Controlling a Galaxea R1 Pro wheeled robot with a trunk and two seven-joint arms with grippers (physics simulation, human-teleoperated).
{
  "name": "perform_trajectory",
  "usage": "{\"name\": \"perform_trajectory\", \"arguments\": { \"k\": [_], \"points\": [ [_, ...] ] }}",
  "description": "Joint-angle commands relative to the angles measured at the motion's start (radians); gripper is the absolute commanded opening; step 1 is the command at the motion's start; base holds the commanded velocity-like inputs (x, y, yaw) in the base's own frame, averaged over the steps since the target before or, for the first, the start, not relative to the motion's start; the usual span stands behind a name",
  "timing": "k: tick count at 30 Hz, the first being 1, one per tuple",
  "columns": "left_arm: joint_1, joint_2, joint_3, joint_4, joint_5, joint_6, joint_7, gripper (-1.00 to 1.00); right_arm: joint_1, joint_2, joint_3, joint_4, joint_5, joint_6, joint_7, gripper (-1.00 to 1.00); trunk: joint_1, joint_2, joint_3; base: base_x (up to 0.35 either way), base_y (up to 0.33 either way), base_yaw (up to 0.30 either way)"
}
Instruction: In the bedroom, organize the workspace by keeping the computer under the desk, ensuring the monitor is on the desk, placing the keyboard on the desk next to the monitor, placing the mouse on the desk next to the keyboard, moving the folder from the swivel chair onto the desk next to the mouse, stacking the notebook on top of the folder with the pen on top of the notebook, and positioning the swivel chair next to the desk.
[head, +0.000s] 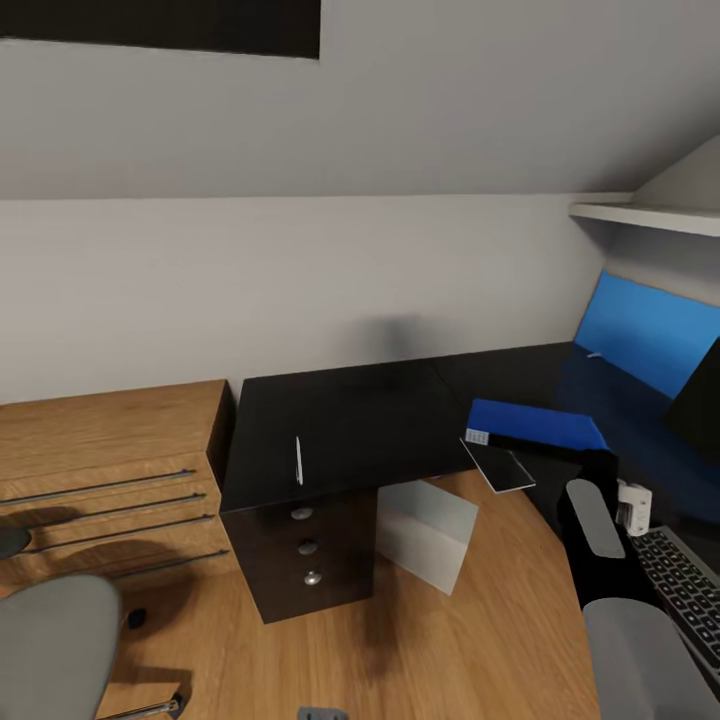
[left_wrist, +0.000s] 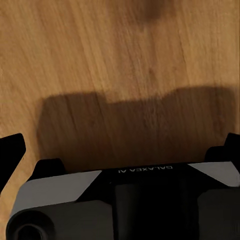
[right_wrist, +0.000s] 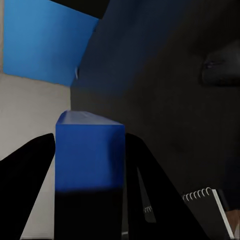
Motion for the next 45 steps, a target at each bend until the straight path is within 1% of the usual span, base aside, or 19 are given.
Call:
{"name": "perform_trajectory", "arguments": {
  "k": [1,8,19,23,25,30,33,45],
  "points": [
    [-0.001,0.0,-0.004,-0.001,0.006,0.002,0.008,1.0,0.0,0.0,0.0,-0.001,-0.008,-0.003,0.0,-1.0,-0.004,0.007,0.002,0.0,0.0,0.0],
    [-0.001,0.0,-0.004,-0.001,0.005,-0.002,0.008,1.0,0.0,0.005,-0.002,-0.01,-0.01,0.001,0.012,-1.0,-0.031,0.056,0.024,0.0,0.0,0.0],
    [-0.001,0.0,-0.007,-0.004,0.0,-0.005,0.01,1.0,0.0,0.007,0.0,-0.01,-0.01,0.0,0.014,-1.0,-0.073,0.133,0.059,0.0,0.0,0.0],
    [-0.001,0.0,-0.007,-0.005,0.0,-0.023,0.01,1.0,0.0,0.006,0.0,-0.01,-0.01,0.0,0.015,-1.0,-0.088,0.161,0.071,0.0,0.0,0.0],
    [-0.001,0.0,-0.008,-0.006,0.0,-0.029,0.011,1.0,0.0,0.005,0.0,-0.01,-0.006,-0.001,0.025,-1.0,-0.096,0.175,0.077,0.0,0.0,0.0],
    [-0.001,0.0,-0.008,-0.006,0.0,-0.032,0.011,1.0,0.001,0.004,0.0,-0.004,0.001,-0.001,0.084,-1.0,-0.115,0.21,0.093,0.0,0.0,0.0],
    [-0.001,0.0,-0.008,-0.006,0.0,-0.032,0.011,1.0,0.001,0.003,0.0,-0.002,0.001,-0.001,0.096,-1.0,-0.127,0.231,0.102,0.0,0.0,0.0],
    [-0.001,0.0,-0.011,-0.006,0.001,-0.032,0.01,1.0,0.001,0.008,0.0,-0.001,-0.002,-0.001,0.103,-1.0,-0.127,0.231,0.102,0.0,0.0,-0.01]
  ]
}}
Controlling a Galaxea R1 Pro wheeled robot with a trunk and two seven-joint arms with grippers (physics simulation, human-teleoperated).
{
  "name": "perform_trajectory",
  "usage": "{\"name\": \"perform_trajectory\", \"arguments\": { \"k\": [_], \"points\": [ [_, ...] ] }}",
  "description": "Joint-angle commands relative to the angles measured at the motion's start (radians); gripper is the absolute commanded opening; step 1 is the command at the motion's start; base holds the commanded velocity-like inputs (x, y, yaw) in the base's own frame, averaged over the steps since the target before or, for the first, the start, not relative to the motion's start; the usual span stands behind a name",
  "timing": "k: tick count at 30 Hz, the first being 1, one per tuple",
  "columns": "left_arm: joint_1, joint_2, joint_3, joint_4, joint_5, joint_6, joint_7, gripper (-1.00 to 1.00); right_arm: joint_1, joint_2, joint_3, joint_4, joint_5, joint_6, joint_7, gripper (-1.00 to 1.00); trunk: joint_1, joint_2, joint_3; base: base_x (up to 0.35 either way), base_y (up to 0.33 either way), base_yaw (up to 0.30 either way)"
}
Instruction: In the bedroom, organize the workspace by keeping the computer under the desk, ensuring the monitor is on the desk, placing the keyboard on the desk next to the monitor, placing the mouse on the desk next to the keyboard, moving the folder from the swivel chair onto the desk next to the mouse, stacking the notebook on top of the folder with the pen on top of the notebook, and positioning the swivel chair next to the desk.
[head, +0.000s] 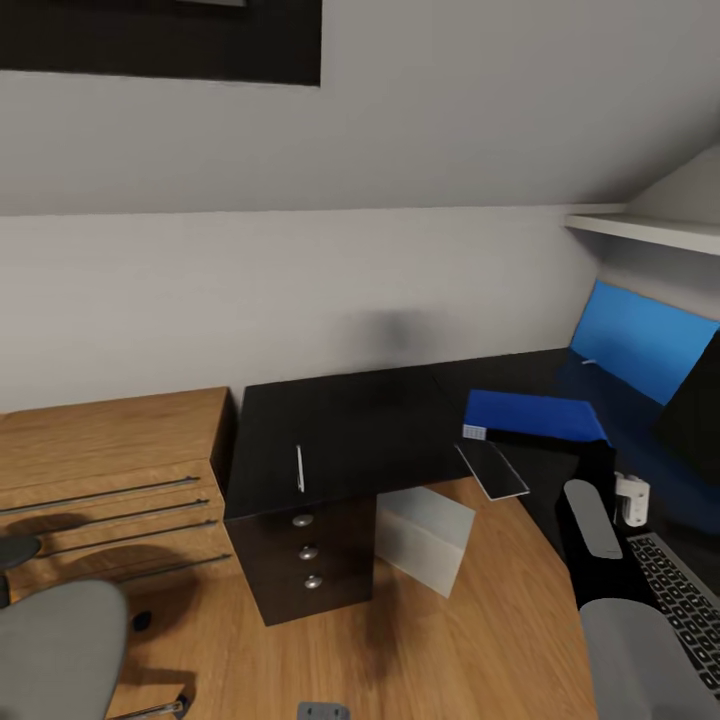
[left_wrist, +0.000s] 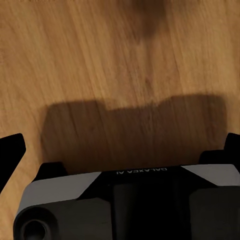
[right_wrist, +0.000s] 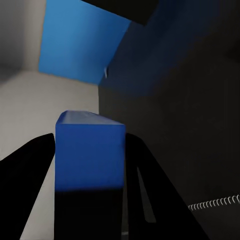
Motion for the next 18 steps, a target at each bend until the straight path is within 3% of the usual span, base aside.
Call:
{"name": "perform_trajectory", "arguments": {
  "k": [1,13,18],
  "points": [
    [-0.001,0.0,-0.003,-0.002,0.005,0.004,0.007,1.0,-0.001,0.002,0.001,-0.001,-0.009,-0.006,-0.001,-1.0,0.0,-0.001,-0.001,0.0,0.0,-0.11],
    [-0.001,0.0,-0.002,-0.001,0.005,0.004,0.007,1.0,0.0,0.012,0.001,-0.001,-0.01,-0.006,0.0,-1.0,0.0,-0.001,-0.001,0.0,0.0,-0.173],
    [-0.001,0.0,0.0,-0.002,0.005,0.004,0.007,1.0,0.0,0.012,0.002,-0.001,-0.012,-0.006,0.0,-1.0,0.0,-0.001,-0.001,0.141,0.0,-0.032]
  ]
}}
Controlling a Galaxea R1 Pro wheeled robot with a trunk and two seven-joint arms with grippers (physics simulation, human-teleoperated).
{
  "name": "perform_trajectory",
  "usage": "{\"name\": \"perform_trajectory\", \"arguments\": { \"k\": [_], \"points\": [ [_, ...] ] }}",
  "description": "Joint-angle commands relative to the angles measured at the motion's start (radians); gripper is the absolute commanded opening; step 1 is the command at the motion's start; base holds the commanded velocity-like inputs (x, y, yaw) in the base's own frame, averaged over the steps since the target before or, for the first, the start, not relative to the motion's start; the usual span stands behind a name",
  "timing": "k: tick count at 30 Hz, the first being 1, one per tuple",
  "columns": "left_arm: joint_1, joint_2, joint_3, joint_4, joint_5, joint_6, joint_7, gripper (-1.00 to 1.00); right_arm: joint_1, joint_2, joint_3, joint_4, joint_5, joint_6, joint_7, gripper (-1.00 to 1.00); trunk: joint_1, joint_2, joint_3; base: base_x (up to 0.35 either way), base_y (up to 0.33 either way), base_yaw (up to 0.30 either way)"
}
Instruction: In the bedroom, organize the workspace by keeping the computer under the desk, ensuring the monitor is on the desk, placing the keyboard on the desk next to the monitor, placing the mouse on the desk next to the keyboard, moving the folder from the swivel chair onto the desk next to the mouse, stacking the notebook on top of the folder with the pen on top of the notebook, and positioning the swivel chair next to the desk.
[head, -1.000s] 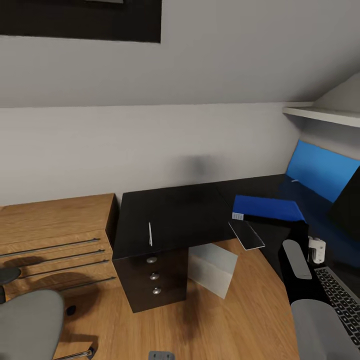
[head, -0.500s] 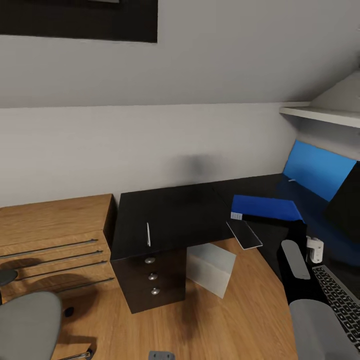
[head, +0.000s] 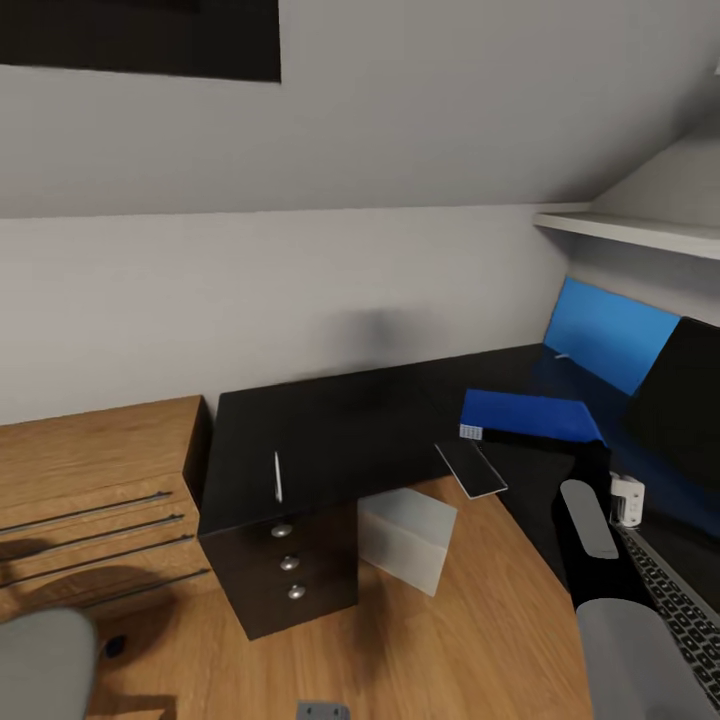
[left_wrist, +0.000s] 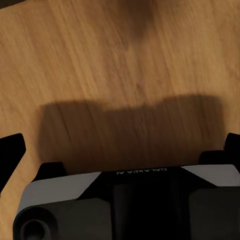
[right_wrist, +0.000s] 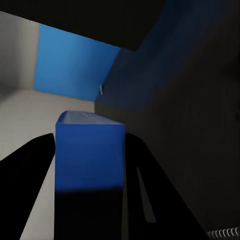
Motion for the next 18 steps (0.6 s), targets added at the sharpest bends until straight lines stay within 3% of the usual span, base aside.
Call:
{"name": "perform_trajectory", "arguments": {
  "k": [1,12,18],
  "points": [
    [-0.001,0.0,-0.003,-0.001,0.005,0.004,0.007,1.0,-0.001,-0.001,0.001,-0.001,-0.008,-0.006,-0.001,-1.0,0.001,-0.001,-0.001,0.272,0.0,-0.009],
    [-0.001,0.0,-0.004,-0.001,0.005,0.004,0.008,1.0,-0.001,-0.002,0.001,0.0,-0.007,-0.006,0.0,-1.0,0.001,-0.001,-0.001,0.306,0.0,-0.002],
    [-0.001,0.0,-0.008,0.0,0.005,0.004,0.008,1.0,-0.001,-0.006,0.001,0.041,-0.005,-0.006,0.001,-1.0,0.001,-0.001,-0.001,0.133,0.0,0.0]
  ]
}}
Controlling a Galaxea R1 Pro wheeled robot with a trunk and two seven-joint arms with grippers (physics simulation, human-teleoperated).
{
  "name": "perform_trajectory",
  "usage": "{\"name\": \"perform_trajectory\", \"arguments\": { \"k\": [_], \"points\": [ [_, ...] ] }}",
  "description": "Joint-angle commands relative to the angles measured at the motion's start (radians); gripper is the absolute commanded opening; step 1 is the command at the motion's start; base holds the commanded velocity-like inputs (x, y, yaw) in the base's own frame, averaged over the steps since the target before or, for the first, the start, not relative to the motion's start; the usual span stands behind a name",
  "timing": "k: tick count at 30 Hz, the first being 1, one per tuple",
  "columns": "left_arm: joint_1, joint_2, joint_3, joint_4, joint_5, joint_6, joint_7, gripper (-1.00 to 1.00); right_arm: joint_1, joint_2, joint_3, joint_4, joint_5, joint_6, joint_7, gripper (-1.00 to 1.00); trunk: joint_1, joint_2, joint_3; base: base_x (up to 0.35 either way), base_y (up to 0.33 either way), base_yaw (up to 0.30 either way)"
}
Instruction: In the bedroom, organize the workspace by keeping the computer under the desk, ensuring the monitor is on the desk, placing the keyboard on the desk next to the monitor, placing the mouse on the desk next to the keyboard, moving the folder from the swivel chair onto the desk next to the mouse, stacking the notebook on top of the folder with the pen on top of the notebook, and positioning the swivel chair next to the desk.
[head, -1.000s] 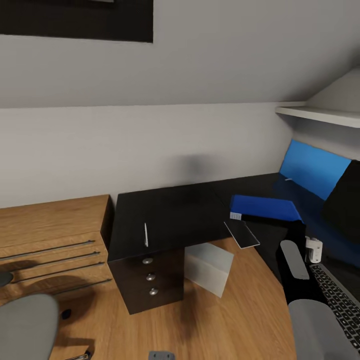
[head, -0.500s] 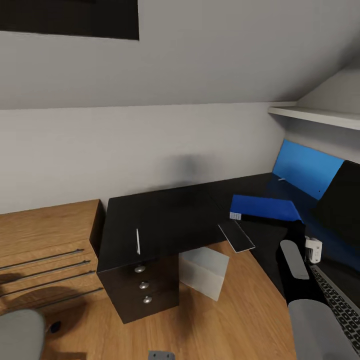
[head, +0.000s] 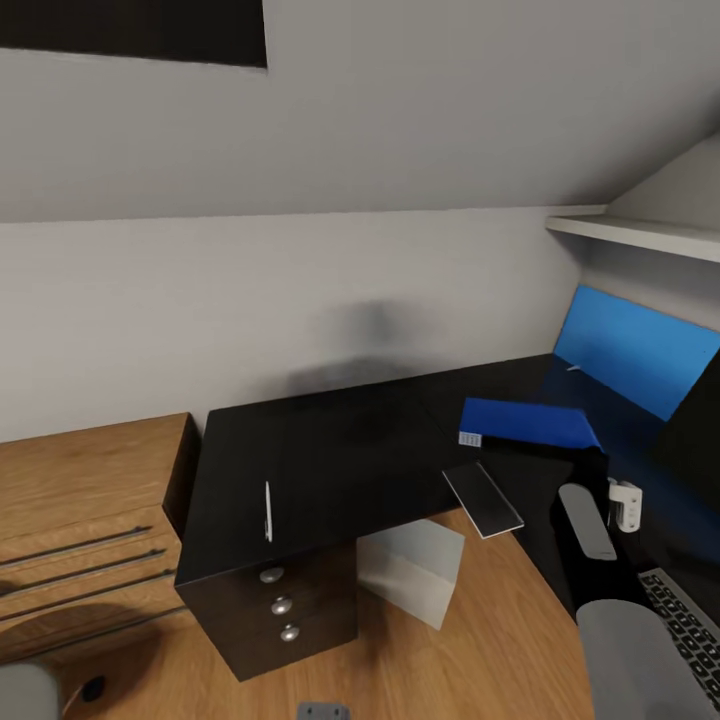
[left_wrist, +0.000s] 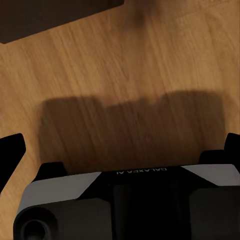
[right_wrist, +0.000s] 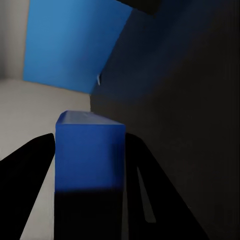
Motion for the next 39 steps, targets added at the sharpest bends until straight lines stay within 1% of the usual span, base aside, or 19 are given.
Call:
{"name": "perform_trajectory", "arguments": {
  "k": [1,4,5,6,10,12,17,24,30,39],
  "points": [
    [-0.001,0.0,-0.004,-0.001,0.005,0.004,0.007,1.0,-0.001,-0.001,0.001,0.006,-0.007,-0.005,-0.001,-1.0,0.0,-0.001,-0.001,0.03,0.0,0.0],
    [-0.001,0.0,-0.005,-0.001,0.005,0.004,0.007,1.0,-0.002,-0.003,0.001,0.035,-0.006,-0.005,-0.001,-1.0,0.0,-0.001,-0.001,0.016,0.0,0.0],
    [-0.001,0.0,-0.006,-0.002,0.005,0.004,0.007,1.0,-0.004,-0.014,0.001,0.085,-0.005,-0.006,-0.001,-1.0,0.0,-0.001,-0.001,0.004,0.0,0.0],
    [-0.001,0.0,-0.006,-0.002,0.005,0.004,0.007,1.0,-0.005,-0.023,0.001,0.106,-0.005,-0.007,-0.001,-1.0,0.0,-0.001,-0.001,0.003,0.0,0.0],
    [-0.001,0.0,-0.006,-0.002,0.005,0.004,0.006,1.0,-0.006,-0.046,0.001,0.14,-0.006,-0.007,-0.001,-1.0,0.0,-0.001,-0.001,0.001,0.0,0.0],
    [-0.001,0.0,-0.007,-0.002,0.005,0.004,0.006,1.0,-0.006,-0.051,0.001,0.146,-0.007,-0.007,-0.001,-1.0,0.0,-0.001,-0.001,0.0,0.0,0.0],
    [-0.001,0.0,-0.006,-0.002,0.004,0.003,0.006,1.0,-0.007,-0.054,0.0,0.149,-0.009,-0.007,-0.001,-1.0,0.0,-0.001,-0.001,0.028,0.0,0.0],
    [-0.001,0.0,-0.006,-0.002,0.002,0.002,0.006,1.0,-0.007,-0.053,0.0,0.149,-0.01,-0.007,-0.001,-1.0,0.0,-0.001,-0.001,0.237,-0.002,0.0],
    [-0.001,0.0,-0.006,-0.002,0.003,0.004,0.004,1.0,-0.007,-0.055,0.0,0.149,-0.01,-0.006,-0.002,-1.0,0.0,-0.001,-0.001,0.067,-0.014,0.0],
    [-0.001,0.0,-0.006,-0.002,0.004,0.004,0.0,1.0,-0.007,-0.056,0.0,0.149,-0.009,-0.002,-0.005,-1.0,0.0,-0.001,-0.001,0.169,-0.113,0.0]
  ]
}}
